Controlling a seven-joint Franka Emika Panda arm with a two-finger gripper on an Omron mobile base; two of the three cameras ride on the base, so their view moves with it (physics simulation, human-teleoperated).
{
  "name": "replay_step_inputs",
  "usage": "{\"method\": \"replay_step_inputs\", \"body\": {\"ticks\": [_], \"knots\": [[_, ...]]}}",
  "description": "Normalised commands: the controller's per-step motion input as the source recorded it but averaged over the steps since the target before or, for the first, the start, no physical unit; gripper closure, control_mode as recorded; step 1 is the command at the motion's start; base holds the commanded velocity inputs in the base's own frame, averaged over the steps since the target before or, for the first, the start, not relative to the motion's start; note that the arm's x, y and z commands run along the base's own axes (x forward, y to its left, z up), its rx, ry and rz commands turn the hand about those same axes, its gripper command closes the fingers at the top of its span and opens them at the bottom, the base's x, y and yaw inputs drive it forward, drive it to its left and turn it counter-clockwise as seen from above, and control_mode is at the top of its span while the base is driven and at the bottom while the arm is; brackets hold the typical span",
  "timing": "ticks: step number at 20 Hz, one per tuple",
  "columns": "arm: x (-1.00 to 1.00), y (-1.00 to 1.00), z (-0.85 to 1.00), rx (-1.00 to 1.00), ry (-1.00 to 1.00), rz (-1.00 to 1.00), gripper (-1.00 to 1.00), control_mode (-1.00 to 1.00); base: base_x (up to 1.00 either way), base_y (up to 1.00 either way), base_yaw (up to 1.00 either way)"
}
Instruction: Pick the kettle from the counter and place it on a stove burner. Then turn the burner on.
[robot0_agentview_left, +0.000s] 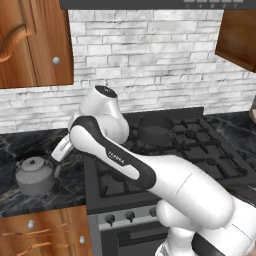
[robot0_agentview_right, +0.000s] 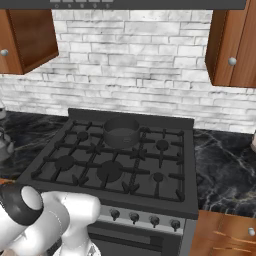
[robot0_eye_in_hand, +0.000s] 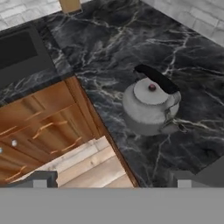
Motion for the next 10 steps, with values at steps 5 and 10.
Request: {"method": "replay_step_inputs", "body": {"ticks": [5,10], "knots": [[0.08,0.89,-0.16,-0.01,0.09,0.2,-1.0,-1.0,0.0,0.0,0.0],[0.1,0.11,-0.05,-0.04,0.0,0.01,-1.0,-1.0,0.0,0.0,0.0]]}}
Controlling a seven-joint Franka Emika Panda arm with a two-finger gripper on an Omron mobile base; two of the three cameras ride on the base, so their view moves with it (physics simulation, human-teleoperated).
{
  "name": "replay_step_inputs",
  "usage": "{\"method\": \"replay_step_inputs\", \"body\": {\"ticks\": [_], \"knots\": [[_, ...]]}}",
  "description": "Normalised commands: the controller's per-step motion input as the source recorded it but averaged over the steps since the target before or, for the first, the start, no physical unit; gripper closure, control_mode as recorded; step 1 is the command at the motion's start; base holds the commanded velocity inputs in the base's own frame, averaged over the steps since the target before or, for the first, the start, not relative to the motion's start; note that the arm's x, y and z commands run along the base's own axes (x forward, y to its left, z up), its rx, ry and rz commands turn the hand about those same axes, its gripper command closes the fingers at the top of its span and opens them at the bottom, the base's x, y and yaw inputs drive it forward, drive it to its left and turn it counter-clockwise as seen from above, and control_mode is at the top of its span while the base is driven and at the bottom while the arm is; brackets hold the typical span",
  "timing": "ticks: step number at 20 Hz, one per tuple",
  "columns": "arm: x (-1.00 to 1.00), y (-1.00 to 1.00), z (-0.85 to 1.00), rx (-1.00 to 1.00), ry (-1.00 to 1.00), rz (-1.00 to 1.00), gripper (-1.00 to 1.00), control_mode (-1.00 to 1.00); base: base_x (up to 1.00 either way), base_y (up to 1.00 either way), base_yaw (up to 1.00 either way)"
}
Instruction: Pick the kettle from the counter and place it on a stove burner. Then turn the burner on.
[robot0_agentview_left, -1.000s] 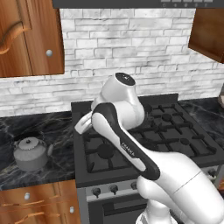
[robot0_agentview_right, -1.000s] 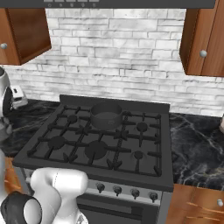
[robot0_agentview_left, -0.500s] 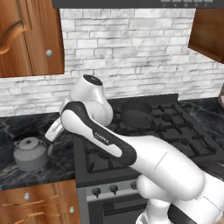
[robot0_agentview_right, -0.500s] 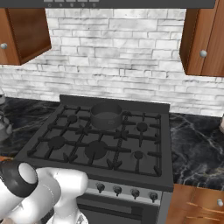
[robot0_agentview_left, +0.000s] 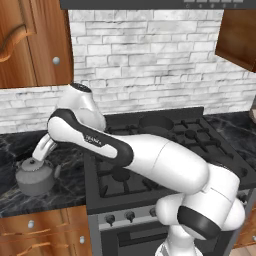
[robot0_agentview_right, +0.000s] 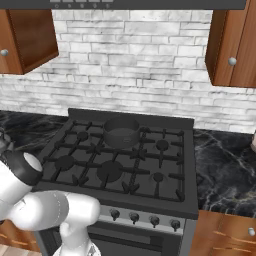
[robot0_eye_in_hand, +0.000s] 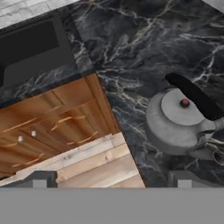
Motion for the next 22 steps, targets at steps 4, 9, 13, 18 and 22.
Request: {"method": "replay_step_inputs", "body": {"ticks": [4,9,13,18,22], "knots": [[0.0,0.26,-0.29,-0.29,-0.13,0.0,-1.0,-1.0,0.0,0.0,0.0],[0.0,0.29,-0.11,-0.25,-0.08,0.01,-1.0,-1.0,0.0,0.0,0.0],[0.0,0.07,0.0,-0.06,0.0,0.0,-1.0,-1.0,0.0,0.0,0.0],[0.06,0.0,0.0,0.0,0.0,0.0,-1.0,-1.0,0.0,0.0,0.0],[0.32,0.0,-0.1,0.0,0.0,0.0,-1.0,-1.0,0.0,0.0,0.0]]}}
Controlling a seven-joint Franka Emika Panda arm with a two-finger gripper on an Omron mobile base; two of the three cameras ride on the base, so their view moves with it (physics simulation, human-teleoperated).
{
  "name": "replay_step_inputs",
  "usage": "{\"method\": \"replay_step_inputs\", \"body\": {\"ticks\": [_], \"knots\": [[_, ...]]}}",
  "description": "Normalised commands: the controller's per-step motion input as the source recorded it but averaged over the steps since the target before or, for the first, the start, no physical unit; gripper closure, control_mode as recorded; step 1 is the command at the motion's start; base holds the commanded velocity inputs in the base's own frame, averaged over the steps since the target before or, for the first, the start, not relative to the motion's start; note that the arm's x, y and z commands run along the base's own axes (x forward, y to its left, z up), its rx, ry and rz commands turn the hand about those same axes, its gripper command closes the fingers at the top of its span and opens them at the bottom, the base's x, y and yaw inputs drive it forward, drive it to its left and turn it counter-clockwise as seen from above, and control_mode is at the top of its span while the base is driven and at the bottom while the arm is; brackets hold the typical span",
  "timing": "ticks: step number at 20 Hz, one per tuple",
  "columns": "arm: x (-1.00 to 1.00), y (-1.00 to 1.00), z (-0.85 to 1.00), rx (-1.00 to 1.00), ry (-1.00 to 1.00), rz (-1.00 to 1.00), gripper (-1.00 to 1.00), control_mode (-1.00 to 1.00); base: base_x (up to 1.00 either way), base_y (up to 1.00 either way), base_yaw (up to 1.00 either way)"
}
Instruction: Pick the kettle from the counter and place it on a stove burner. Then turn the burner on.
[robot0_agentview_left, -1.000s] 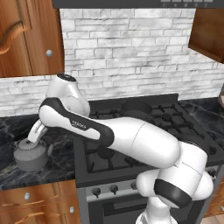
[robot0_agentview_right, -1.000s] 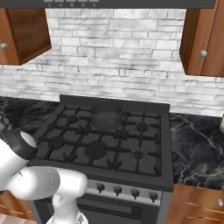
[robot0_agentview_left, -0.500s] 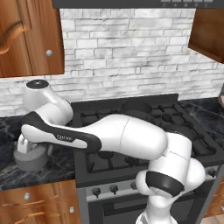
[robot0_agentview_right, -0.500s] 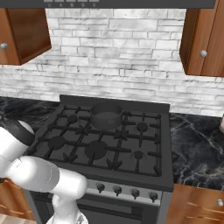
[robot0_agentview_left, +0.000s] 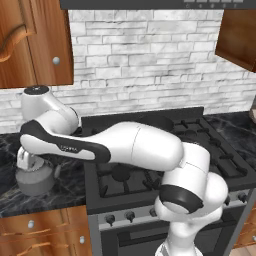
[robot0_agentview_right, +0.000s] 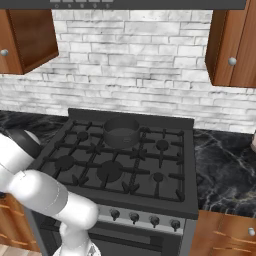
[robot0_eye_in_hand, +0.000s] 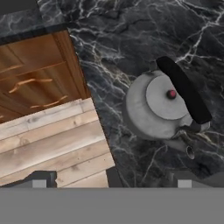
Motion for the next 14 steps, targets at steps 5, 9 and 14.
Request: {"method": "replay_step_inputs", "body": {"ticks": [5,9,14], "knots": [[0.42,0.0,-0.13,0.0,0.0,0.0,-1.0,-1.0,0.0,0.0,0.0],[0.46,0.0,-0.14,0.0,0.0,0.0,-1.0,-1.0,0.0,0.0,0.0],[0.38,0.0,-0.19,-0.02,0.0,0.0,-1.0,-1.0,0.0,0.0,0.0]]}}
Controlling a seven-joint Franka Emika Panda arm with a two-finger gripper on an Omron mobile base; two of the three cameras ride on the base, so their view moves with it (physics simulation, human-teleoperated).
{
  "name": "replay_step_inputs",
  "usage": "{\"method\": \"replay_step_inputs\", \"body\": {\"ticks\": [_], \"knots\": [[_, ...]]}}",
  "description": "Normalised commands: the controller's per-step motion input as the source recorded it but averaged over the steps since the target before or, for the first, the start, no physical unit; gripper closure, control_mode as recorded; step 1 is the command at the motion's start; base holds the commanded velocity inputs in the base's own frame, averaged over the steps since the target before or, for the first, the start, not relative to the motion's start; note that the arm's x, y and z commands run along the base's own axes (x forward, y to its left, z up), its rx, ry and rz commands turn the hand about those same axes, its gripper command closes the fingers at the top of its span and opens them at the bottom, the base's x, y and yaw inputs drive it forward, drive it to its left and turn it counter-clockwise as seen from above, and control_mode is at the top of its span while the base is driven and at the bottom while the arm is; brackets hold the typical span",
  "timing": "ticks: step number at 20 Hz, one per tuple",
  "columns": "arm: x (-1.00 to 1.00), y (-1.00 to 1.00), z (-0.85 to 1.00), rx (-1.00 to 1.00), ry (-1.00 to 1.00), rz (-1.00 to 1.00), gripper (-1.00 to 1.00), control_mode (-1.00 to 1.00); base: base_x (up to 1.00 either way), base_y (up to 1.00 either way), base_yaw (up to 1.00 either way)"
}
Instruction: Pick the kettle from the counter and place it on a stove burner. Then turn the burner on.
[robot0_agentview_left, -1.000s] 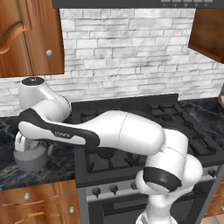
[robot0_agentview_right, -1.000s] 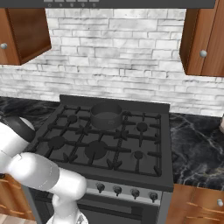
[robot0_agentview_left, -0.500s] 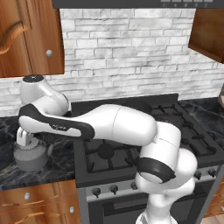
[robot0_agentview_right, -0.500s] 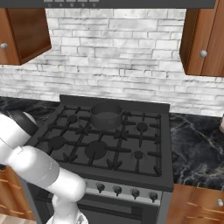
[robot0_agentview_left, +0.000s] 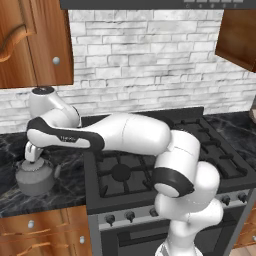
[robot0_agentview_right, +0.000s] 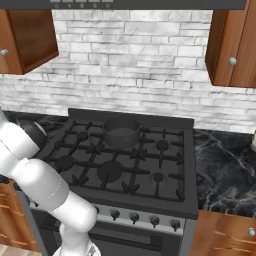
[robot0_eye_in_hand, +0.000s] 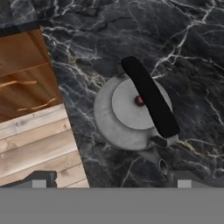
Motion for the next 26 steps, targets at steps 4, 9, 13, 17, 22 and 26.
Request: {"method": "replay_step_inputs", "body": {"ticks": [4,9,13,17,22,26], "knots": [[0.29,0.0,-0.21,-0.02,0.0,0.0,-1.0,-1.0,0.0,0.0,0.0],[0.3,0.0,-0.18,-0.02,0.0,0.0,-1.0,-1.0,0.0,0.0,0.0],[0.26,0.0,-0.17,-0.02,0.0,0.0,-1.0,-1.0,0.0,0.0,0.0],[0.22,0.0,-0.14,0.0,0.0,0.0,-1.0,-1.0,0.0,0.0,0.0],[0.25,0.0,-0.16,0.0,0.0,0.0,-1.0,-1.0,0.0,0.0,0.0],[0.12,0.0,-0.18,0.0,0.0,0.0,-1.0,-1.0,0.0,0.0,0.0]]}}
